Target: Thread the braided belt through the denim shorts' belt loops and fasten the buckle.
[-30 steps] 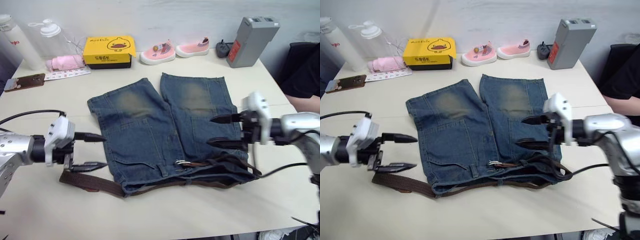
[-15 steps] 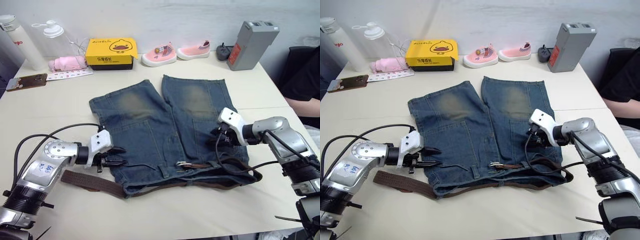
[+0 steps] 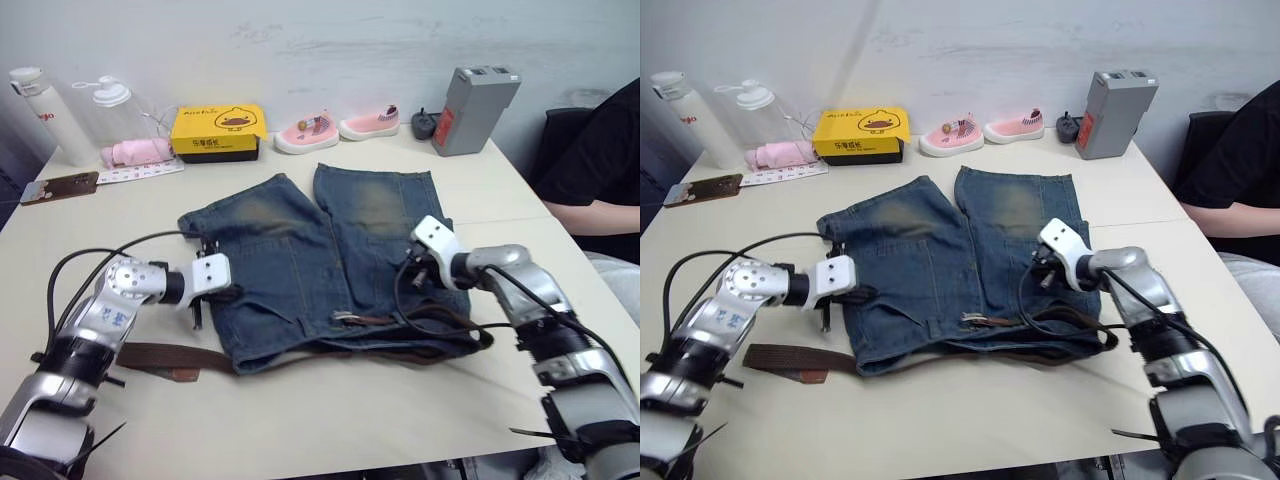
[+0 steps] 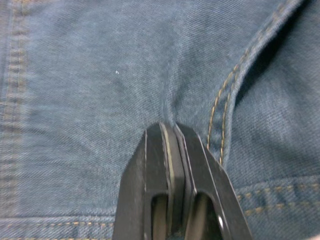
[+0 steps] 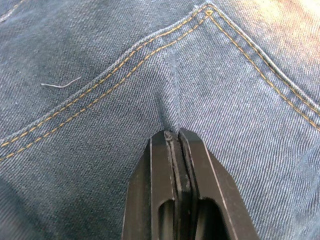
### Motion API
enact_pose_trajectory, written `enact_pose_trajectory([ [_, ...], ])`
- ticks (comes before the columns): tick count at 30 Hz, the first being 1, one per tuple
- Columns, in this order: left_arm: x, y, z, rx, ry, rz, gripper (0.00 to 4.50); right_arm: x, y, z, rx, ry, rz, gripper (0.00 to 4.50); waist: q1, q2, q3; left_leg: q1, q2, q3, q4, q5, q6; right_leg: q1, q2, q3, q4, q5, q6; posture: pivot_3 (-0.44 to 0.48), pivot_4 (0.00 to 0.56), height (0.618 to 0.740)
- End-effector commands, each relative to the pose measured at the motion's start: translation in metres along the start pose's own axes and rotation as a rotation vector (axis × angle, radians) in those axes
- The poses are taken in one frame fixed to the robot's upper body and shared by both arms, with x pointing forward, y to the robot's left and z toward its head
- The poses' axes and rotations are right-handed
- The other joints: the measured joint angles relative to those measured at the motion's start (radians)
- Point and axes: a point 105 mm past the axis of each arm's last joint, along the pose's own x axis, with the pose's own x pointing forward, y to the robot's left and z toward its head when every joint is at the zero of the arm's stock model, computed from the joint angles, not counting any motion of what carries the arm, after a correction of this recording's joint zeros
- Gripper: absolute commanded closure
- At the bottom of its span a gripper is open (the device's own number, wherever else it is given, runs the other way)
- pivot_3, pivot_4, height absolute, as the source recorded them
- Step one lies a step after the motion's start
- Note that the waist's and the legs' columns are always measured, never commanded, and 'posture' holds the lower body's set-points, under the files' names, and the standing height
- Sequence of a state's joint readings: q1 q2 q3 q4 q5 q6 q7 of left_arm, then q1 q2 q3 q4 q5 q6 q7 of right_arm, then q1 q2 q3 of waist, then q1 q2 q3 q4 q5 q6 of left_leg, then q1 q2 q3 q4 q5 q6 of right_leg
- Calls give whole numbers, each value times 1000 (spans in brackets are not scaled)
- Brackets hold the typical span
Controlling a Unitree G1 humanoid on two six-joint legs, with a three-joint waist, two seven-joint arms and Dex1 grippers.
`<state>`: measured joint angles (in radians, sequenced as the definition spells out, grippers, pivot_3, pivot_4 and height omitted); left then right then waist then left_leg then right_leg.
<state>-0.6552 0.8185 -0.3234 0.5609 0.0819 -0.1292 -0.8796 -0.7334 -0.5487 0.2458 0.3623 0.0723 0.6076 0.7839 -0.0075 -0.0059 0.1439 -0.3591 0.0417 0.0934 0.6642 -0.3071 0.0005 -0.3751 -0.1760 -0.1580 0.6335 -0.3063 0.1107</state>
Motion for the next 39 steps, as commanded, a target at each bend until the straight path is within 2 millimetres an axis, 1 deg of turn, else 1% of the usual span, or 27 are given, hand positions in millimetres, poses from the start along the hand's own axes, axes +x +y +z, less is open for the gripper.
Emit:
enact_pose_trajectory([
  [1, -2, 8, -64, 3, 293, 84, 4500, 6, -19, -4, 10, 24, -120, 4475, -2, 1, 1, 0, 1, 0, 0, 0, 0, -1, 1, 0, 1, -1, -1, 0, 150, 698],
  [2, -1, 12, -65, 12, 300, 97, 4500, 7, -20, -3, 9, 22, -125, 4475, -4, 1, 1, 0, 1, 1, 0, -1, -1, -2, 1, 1, 3, -2, -2, 0, 150, 698],
  [3, 1, 19, -61, 15, 294, 120, 4500, 11, -22, 0, 9, 16, -142, 4475, -5, 2, 1, -1, 2, 1, 0, -1, -2, -3, 2, 0, 4, -3, -2, 0, 150, 698],
  [5, 4, 28, -55, 14, 280, 148, 4500, 14, -26, 5, 8, 4, -166, 4475, -11, 2, 1, -2, 3, 2, 0, 1, -6, -3, 4, 0, 7, -3, -3, 0, 150, 698],
  [7, 5, 31, -54, 10, 275, 159, 4500, 16, -28, 7, 5, -5, -177, 4475, -17, 2, 1, -4, 3, 2, 1, 2, -6, -4, 5, 0, 7, -3, -3, 0, 150, 698],
  [11, 13, 14, -45, 7, 188, 65, 4500, 14, -38, 12, -13, -30, -233, 4475, -18, 2, 1, -12, 3, 2, 3, 2, -6, -12, 5, 1, 10, -3, -3, 0, 150, 698],
  [15, 14, -1, -40, -8, 121, 7, 4500, 13, -44, 12, -14, -34, -258, 4475, -19, 2, 1, -15, 3, 5, 3, 2, -6, -17, 5, 1, 10, -3, -3, 0, 150, 698],
  [16, 13, -3, -41, -9, 121, 5, 4500, 13, -44, 12, -16, -34, -255, 4475, -19, 2, 1, -15, 3, 5, 3, 2, -6, -17, 5, 1, 10, -3, -3, 0, 150, 698],
  [20, 6, 2, -47, -21, 148, 54, 4500, 15, -40, 15, -18, -37, -226, 4475, -20, 2, 1, -15, 3, 6, 3, 0, -4, -17, 4, 1, 9, -3, -3, 0, 150, 698],
  [24, 3, 13, -37, -65, 92, 110, 4500, 13, -40, 20, 18, -60, -222, 4475, -20, 3, 2, -15, 4, 8, 2, -1, -4, -17, 4, 1, 7, -3, -2, 0, 150, 698],
  [25, 2, 15, -34, -65, 78, 122, 4161, 11, -40, 21, 17, -62, -224, 4499, -21, 3, 2, -15, 4, 9, 2, -1, -4, -18, 4, 1, 7, -3, -2, 0, 150, 698],
  [26, 1, 17, -33, -63, 75, 132, 3801, 10, -41, 22, 16, -65, -228, 4175, -21, 3, 2, -15, 4, 9, 2, -1, -4, -18, 4, 1, 7, -3, -2, 0, 150, 698],
  [27, 1, 18, -32, -54, 74, 139, 3601, 9, -41, 22, 15, -65, -227, 3827, -21, 3, 2, -15, 4, 9, 2, -1, -4, -18, 4, 1, 7, -3, -2, 0, 150, 698],
  [28, 1, 17, -33, -39, 86, 141, 3106, 8, -40, 22, 12, -63, -225, 3468, -21, 3, 2, -16, 4, 9, 2, -1, -4, -19, 4, 1, 7, -3, -2, 0, 150, 698],
  [30, 3, 15, -36, -19, 107, 136, 2444, 7, -38, 20, 11, -51, -218, 2642, -21, 3, 2, -16, 4, 9, 2, -1, -4, -19, 4, 1, 6, -3, -2, 0, 150, 698],
  [31, 4, 13, -37, -14, 116, 133, 1815, 7, -36, 18, 12, -44, -210, 1910, -21, 3, 2, -16, 4, 9, 1, -1, -4, -19, 5, 1, 5, -3, -2, 0, 150, 698],
  [33, 6, 12, -38, -11, 123, 129, 1420, 7, -28, 12, 6, -20, -183, 1423, -22, 3, 2, -16, 4, 10, 1, -2, -4, -19, 5, 1, 4, -3, -2, 0, 150, 698],
  [34, 6, 11, -38, -17, 118, 128, 1066, 6, -26, 10, 7, -14, -176, 994, -22, 3, 2, -16, 4, 10, 0, -2, -4, -19, 5, 1, 4, -3, -2, 0, 150, 698],
  [35, 6, 13, -36, -26, 106, 135, 977, 4, -23, 9, 7, -14, -169, 573, -22, 3, 2, -16, 4, 10, 0, -2, -5, -19, 5, 0, 4, -3, -2, 0, 150, 698],
  [36, 5, 15, -33, -32, 92, 141, 977, 1, -20, 9, 6, -22, -160, 573, -22, 3, 2, -15, 4, 11, 0, -2, -5, -19, 5, 0, 4, -3, -2, 0, 150, 698],
  [39, -4, 21, -17, -71, -3, 158, 977, -10, -15, 16, 17, -68, -134, 573, -22, 3, 2, -15, 5, 11, 0, -3, -5, -19, 5, 0, 4, -3, -2, 0, 150, 698],
])
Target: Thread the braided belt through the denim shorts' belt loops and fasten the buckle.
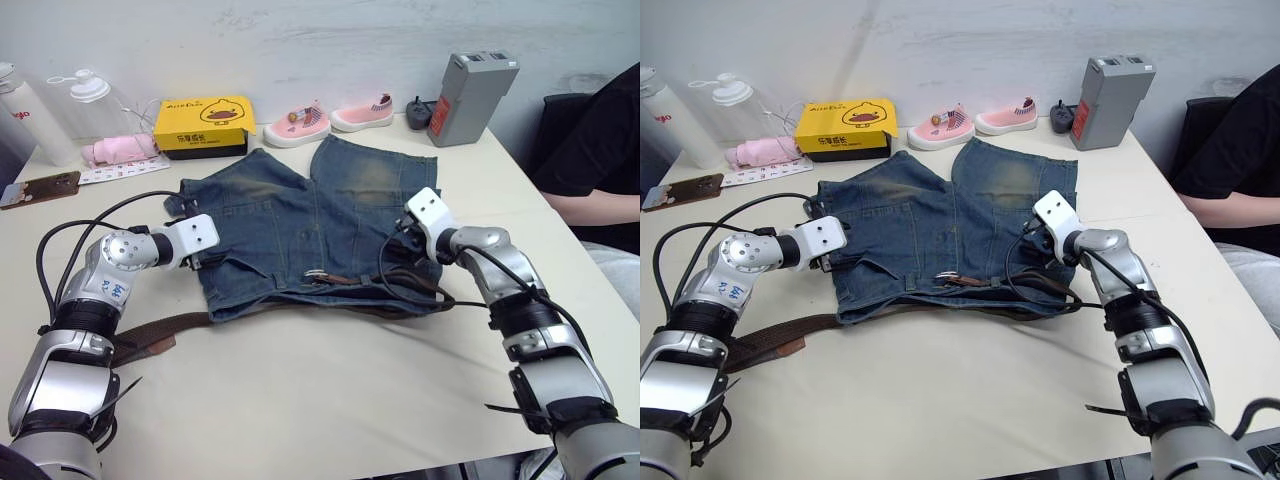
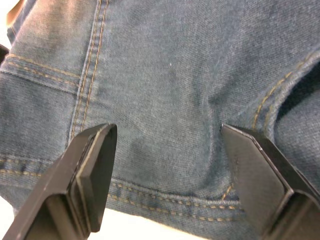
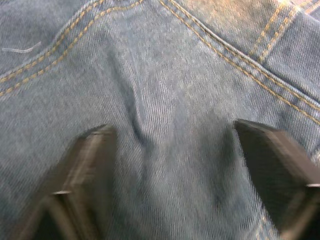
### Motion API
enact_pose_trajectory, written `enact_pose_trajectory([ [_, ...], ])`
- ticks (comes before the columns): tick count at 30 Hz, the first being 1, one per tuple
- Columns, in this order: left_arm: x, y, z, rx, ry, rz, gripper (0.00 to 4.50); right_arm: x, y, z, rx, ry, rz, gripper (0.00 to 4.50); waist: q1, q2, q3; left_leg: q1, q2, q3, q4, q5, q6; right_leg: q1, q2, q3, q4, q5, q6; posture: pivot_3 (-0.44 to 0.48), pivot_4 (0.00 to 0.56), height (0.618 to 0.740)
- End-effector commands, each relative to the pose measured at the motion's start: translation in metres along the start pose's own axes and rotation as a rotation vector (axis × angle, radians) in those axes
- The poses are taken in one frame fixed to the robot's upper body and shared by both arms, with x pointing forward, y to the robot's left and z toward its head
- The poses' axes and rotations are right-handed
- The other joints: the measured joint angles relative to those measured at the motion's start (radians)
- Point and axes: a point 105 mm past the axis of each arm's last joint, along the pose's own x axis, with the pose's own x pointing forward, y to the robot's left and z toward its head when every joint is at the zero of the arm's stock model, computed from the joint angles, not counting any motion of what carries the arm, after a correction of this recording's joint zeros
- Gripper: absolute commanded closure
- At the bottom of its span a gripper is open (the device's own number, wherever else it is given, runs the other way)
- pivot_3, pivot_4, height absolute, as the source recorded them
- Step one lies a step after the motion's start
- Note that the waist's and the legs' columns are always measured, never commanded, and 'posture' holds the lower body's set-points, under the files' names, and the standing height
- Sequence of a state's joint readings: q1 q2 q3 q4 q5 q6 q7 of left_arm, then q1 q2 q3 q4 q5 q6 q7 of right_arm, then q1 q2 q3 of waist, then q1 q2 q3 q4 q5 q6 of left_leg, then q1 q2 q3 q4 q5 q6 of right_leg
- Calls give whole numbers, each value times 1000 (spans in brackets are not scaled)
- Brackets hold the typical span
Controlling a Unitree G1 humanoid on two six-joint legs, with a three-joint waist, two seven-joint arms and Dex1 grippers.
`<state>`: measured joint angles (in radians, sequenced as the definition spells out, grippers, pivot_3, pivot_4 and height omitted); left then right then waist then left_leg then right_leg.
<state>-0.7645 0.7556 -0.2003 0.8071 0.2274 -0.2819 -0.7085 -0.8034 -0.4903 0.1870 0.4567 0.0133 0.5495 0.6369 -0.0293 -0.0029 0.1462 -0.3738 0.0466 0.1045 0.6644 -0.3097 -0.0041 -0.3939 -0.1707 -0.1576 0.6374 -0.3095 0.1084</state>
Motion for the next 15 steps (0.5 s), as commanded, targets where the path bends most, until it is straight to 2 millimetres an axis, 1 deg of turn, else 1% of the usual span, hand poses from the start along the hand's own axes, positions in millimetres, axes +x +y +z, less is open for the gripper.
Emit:
enact_pose_trajectory([
  [1, -4, -23, 0, -112, -46, -102, 977, -20, 9, -1, 13, -18, 60, 573, 0, 0, 0, 0, 0, 0, 0, 0, 0, 0, 0, 0, 0, 0, 0, 0, 150, 698],
  [3, -12, -23, 10, -145, -107, -122, 977, -29, 8, 5, 19, -33, 77, 573, 0, 0, 1, -1, 1, 0, 0, -1, 0, 0, 0, 0, -1, 0, 0, 0, 150, 698],
  [6, -25, -36, 20, -220, -170, -204, 977, -38, 11, 3, 14, -9, 110, 573, 0, 0, 7, -2, 1, 1, 0, -1, 0, -2, 0, 0, -2, 0, 0, 0, 150, 698],
  [8, -30, -47, 17, -217, -152, -252, 977, -39, 13, -2, 25, 17, 118, 573, 0, 0, 11, -4, 1, 1, 0, -1, 0, -3, 0, 0, -2, 0, 0, 0, 150, 698],
  [11, -30, -61, 4, -195, -80, -274, 977, -35, 14, -20, 42, 89, 117, 573, 0, 0, 12, -4, 0, 2, 0, -1, -1, -4, 2, 0, -3, 0, 0, 0, 150, 698],
  [12, -30, -64, 2, -196, -72, -279, 977, -33, 16, -24, 49, 104, 121, 1078, 0, 0, 12, -4, 0, 2, 0, -1, -1, -4, 2, 0, -3, 0, 0, 0, 150, 698],
  [13, -29, -66, 2, -196, -68, -284, 977, -32, 16, -28, 52, 115, 119, 1212, 1, 0, 12, -4, 0, 2, 0, -1, -1, -4, 2, 0, -3, 0, 0, 0, 150, 698],
  [14, -28, -68, 1, -193, -64, -293, 977, -30, 17, -33, 45, 134, 117, 1715, 1, 0, 12, -4, 0, 2, 0, -1, -1, -3, 2, 0, -3, 0, 0, 0, 150, 698],
  [15, -26, -70, -1, -173, -44, -300, 1245, -29, 18, -37, 48, 145, 122, 2141, 1, 0, 12, -3, 1, 2, 0, -1, -1, -3, 2, 0, -3, 0, 0, 0, 150, 698],
])
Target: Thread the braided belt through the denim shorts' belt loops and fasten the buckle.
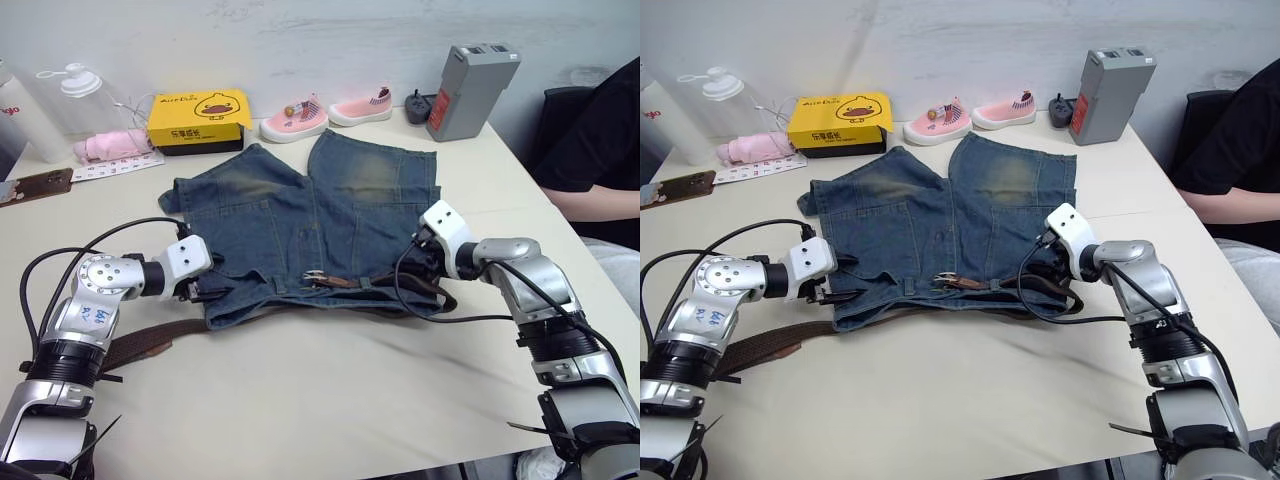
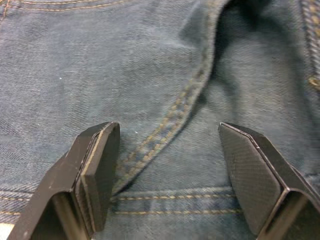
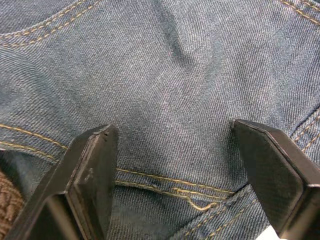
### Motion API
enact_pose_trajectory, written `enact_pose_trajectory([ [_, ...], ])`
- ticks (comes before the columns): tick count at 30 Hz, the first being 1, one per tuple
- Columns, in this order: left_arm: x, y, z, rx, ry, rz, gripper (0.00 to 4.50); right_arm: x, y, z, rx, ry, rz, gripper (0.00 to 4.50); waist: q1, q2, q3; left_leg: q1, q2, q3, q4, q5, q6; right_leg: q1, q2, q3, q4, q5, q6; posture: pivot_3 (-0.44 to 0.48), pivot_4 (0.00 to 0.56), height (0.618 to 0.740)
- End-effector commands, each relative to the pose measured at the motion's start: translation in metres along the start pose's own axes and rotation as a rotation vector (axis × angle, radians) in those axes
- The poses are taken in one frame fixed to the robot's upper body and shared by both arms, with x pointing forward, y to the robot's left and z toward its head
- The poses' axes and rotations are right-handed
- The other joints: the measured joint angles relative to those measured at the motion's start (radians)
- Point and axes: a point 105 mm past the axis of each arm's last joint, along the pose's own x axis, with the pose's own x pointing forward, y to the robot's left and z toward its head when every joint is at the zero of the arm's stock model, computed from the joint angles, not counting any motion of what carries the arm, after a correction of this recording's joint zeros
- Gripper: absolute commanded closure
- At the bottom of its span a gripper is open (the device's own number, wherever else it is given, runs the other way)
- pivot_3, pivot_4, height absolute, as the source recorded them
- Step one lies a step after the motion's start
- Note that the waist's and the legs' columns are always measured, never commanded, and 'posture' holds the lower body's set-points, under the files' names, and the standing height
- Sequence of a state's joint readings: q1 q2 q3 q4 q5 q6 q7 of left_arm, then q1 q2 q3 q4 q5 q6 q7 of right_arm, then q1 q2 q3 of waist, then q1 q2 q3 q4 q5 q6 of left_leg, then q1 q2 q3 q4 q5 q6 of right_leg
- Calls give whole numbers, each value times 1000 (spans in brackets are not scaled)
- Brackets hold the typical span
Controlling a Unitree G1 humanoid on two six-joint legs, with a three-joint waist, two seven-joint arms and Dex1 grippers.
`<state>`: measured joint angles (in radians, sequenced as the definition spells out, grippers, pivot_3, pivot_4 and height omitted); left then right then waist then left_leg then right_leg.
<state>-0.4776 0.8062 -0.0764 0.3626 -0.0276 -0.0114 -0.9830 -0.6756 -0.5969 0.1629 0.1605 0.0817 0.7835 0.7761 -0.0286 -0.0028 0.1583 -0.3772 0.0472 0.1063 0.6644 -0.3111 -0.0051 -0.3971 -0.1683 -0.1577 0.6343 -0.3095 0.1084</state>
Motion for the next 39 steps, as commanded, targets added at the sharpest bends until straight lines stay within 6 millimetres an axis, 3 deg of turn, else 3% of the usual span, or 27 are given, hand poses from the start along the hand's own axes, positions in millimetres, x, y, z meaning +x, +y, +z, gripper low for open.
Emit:
enact_pose_trajectory([
  [1, 7, -17, -26, 39, 139, -72, 1517, 7, 3, -25, 10, 89, -1, 2543, 0, -1, 0, 1, 0, 0, 0, 0, 0, 1, 0, 0, 0, 0, 0, 0, 150, 698],
  [3, 9, -19, -34, 77, 183, -88, 2216, 8, 4, -27, 15, 92, 3, 3534, 0, -1, -1, 3, 0, 0, 0, 0, 0, 3, 0, 0, 0, 0, 0, 0, 150, 698],
  [6, 12, -19, -41, 110, 221, -113, 3360, 5, 7, -29, 30, 96, 7, 4500, 1, -1, -1, 5, 1, 0, 0, 0, 0, 5, -1, 1, 0, 0, 0, 0, 150, 698],
  [18, 11, 12, -66, 204, 353, -58, 3360, -9, 56, -34, 84, 94, 102, 4500, 24, 4, -10, 8, 2, -3, 0, -2, 2, 4, -1, 0, 2, -1, -3, 0, 150, 698],
  [27, 12, -3, -37, 122, 135, -97, 3360, -9, 36, -32, 76, 80, -5, 4500, 9, 4, -11, 7, 5, -3, -1, -2, 2, 3, 0, 0, 3, -2, -4, 0, 150, 698],
  [31, 7, 0, -31, 105, 118, -37, 3360, -8, 34, -30, 66, 74, -4, 4500, 2, 1, -10, 6, 4, -1, 0, -2, 1, 3, 0, 0, 2, -2, -3, 0, 150, 698],
  [35, 2, 1, -24, 54, 75, 2, 2416, -5, 35, -28, 40, 69, -2, 4500, 2, -1, -9, 6, 4, -1, 0, -2, 1, 4, 0, 0, 2, -1, -3, 0, 150, 698],
  [39, -7, 9, -9, -20, -9, 52, 804, -5, 36, -16, 60, 8, 11, 4500, 0, -2, -7, 6, 4, -1, 0, -4, 3, 3, -1, 0, -2, -1, -3, 0, 150, 698],
])
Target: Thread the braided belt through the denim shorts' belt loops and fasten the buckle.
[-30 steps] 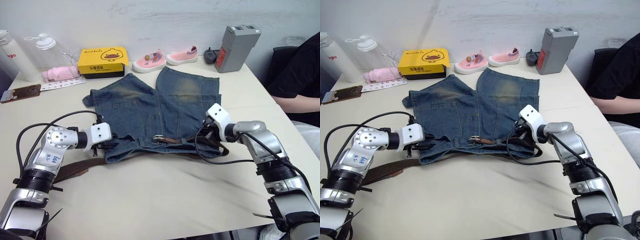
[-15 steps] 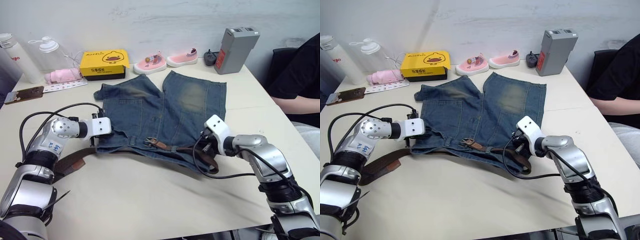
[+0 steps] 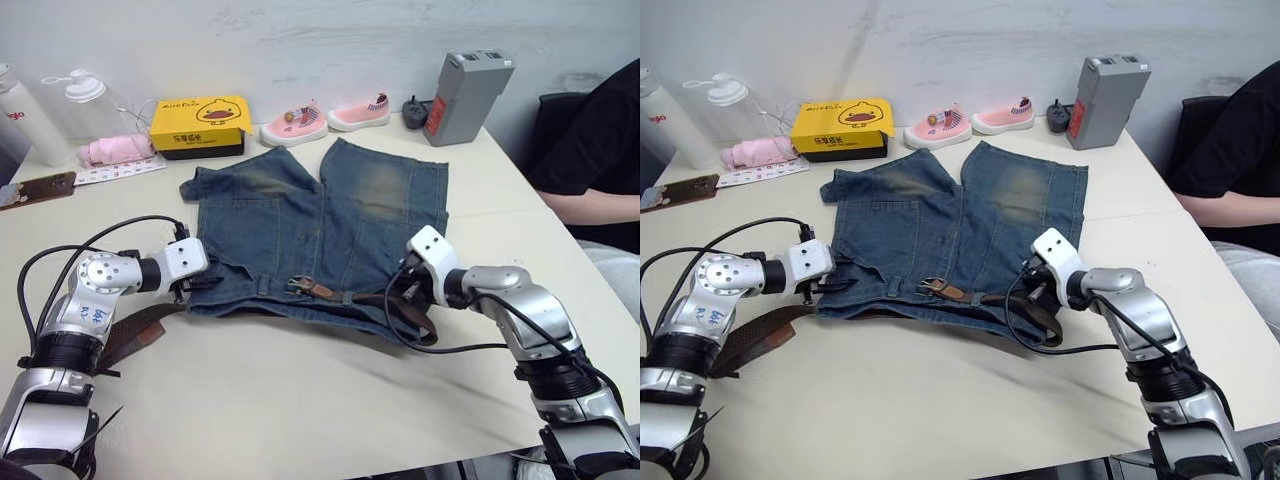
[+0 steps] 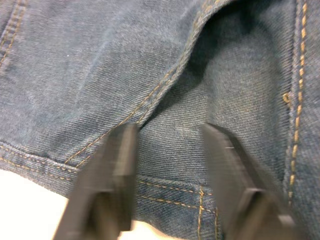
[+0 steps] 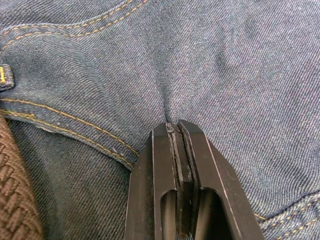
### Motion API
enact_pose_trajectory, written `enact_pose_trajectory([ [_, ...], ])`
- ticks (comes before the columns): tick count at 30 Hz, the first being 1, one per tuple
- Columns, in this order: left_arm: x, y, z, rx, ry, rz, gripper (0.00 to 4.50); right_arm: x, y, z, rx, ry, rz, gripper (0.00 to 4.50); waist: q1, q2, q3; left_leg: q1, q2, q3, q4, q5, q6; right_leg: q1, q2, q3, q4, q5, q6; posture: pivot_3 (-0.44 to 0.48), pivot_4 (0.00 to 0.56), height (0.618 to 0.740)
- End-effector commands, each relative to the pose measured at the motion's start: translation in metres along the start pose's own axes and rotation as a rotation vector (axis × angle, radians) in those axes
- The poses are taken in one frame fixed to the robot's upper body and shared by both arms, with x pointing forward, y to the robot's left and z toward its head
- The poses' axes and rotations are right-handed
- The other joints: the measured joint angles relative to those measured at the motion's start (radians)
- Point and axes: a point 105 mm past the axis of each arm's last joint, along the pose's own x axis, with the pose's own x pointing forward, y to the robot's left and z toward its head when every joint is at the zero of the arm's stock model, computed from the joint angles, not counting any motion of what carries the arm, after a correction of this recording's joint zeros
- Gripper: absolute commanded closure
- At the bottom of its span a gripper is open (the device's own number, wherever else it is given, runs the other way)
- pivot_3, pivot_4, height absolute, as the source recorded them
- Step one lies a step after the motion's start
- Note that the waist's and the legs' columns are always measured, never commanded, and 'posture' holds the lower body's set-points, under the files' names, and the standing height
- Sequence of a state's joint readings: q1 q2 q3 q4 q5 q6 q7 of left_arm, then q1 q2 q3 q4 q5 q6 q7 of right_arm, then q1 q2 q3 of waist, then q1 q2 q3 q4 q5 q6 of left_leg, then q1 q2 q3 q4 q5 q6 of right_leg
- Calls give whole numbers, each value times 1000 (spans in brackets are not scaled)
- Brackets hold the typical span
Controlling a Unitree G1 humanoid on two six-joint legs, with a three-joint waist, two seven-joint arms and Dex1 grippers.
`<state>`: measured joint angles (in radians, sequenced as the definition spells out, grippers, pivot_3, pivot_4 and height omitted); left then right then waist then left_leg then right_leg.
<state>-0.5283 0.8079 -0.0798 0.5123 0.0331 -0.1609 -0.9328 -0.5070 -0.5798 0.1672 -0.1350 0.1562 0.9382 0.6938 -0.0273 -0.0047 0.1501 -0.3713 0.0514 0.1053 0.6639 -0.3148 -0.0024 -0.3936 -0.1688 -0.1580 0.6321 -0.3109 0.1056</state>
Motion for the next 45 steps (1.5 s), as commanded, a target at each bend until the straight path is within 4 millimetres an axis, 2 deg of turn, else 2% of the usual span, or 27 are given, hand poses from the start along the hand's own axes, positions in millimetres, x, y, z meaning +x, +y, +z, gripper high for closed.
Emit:
enact_pose_trajectory([
  [1, -6, -5, 5, -95, -43, -10, 400, 0, -8, -1, 33, -4, -43, 4500, -1, -2, 2, 0, 0, 0, 0, -1, 1, 0, 0, 0, 0, 0, 0, 0, 150, 698],
  [2, -13, -1, 9, -91, -53, 11, 21, -2, -11, 5, 19, -29, -53, 4182, -1, -3, 4, 0, 0, 0, 0, -1, 1, 0, 0, 0, 0, 0, 0, 0, 150, 698],
  [3, -17, 2, 12, -87, -60, 25, 0, -4, -12, 8, 9, -47, -60, 3825, -1, -4, 6, -1, 0, 0, 0, -1, 1, -1, 0, 0, 0, 0, 0, 0, 150, 698],
  [7, -67, 3, 48, -33, -123, 83, 0, -35, -1, 47, 16, -229, 44, 2157, -8, -8, 27, -6, 2, 1, 0, 1, -5, -5, 1, 0, 3, 0, 0, 0, 150, 698],
  [9, -83, 3, 60, -57, -150, 114, 0, -47, 3, 56, 5, -274, 68, 1225, -1, -8, 28, -18, 2, 1, 0, 2, -6, -17, 2, 0, 4, 0, 0, 0, 150, 698],
  [11, -96, 3, 68, -87, -163, 153, 0, -56, 8, 65, -32, -334, 90, 291, 3, -7, 28, -21, -2, 0, 0, 3, -7, -20, 3, -3, 3, 0, 0, 0, 150, 698],
  [12, -102, 4, 69, -111, -166, 177, 0, -61, 13, 68, -36, -355, 115, 25, 5, -7, 29, -21, -3, 0, 0, 3, -7, -19, 3, -3, 1, 0, 0, 0, 150, 698],
  [14, -116, 9, 68, -174, -180, 252, 0, -68, 17, 74, -53, -396, 148, 25, 7, -7, 29, -21, -3, 0, -1, 2, -6, -18, 3, -3, -2, 0, 1, 0, 150, 698],
  [16, -131, 8, 68, -308, -232, 295, 0, -79, 36, 82, -110, -467, 257, 25, 6, -7, 29, -21, -3, 0, -1, 2, -5, -17, 3, -3, -4, 2, 3, 0, 150, 698],
  [19, -153, -7, 67, -553, -361, 286, 0, -84, 58, 87, -161, -498, 363, 25, 4, -8, 32, -21, -3, 0, 0, 1, -4, -17, 3, -2, -5, 2, 4, 0, 150, 698],
  [22, -175, -34, 50, -852, -466, 297, 0, -81, 72, 87, -232, -498, 398, 25, -7, -9, 33, -20, -2, 0, -1, 1, -4, -17, 3, -1, -4, 2, 4, 0, 150, 698],
  [25, -183, -69, 38, -1116, -539, 291, 0, -77, 80, 83, -270, -489, 425, 25, -3, -10, 33, -19, -1, 0, -1, 1, -5, -16, 3, -1, -4, 2, 4, 0, 150, 698],
  [28, -184, -104, 44, -1405, -732, 299, 0, -73, 83, 79, -300, -479, 428, 25, -2, -12, 34, -18, 0, 0, 0, 1, -4, -14, 1, 1, -5, 3, 5, 0, 150, 698],
  [32, -176, -135, 47, -1676, -815, 341, 0, -71, 87, 77, -309, -474, 450, 25, 3, -18, 37, -18, 0, -3, 2, -1, -3, -11, -3, 3, -7, 3, 5, 0, 150, 698],
  [33, -173, -140, 44, -1742, -819, 377, 0, -70, 88, 77, -312, -471, 454, 25, 4, -19, 37, -17, 0, -5, 2, -1, -2, -9, -5, 4, -7, 3, 5, 0, 150, 698],
  [36, -159, -156, 19, -1975, -811, 558, 0, -67, 90, 73, -335, -458, 464, 25, 20, -18, 37, -15, -2, -9, 4, -4, 0, -5, -11, 2, -9, 3, 4, 0, 150, 698],
  [40, -148, -153, 16, -2053, -838, 629, 0, -63, 89, 70, -345, -448, 456, 25, 35, -17, 36, -16, -3, -10, 5, -6, 5, -4, -7, 0, -10, 3, 3, 0, 150, 698],
  [45, -151, -139, -7, -2093, -909, 755, 0, -60, 86, 66, -352, -430, 442, 25, 39, -17, 37, -19, -3, -8, 13, -7, 0, -4, 4, -5, -11, 3, 2, 0, 150, 698],
])
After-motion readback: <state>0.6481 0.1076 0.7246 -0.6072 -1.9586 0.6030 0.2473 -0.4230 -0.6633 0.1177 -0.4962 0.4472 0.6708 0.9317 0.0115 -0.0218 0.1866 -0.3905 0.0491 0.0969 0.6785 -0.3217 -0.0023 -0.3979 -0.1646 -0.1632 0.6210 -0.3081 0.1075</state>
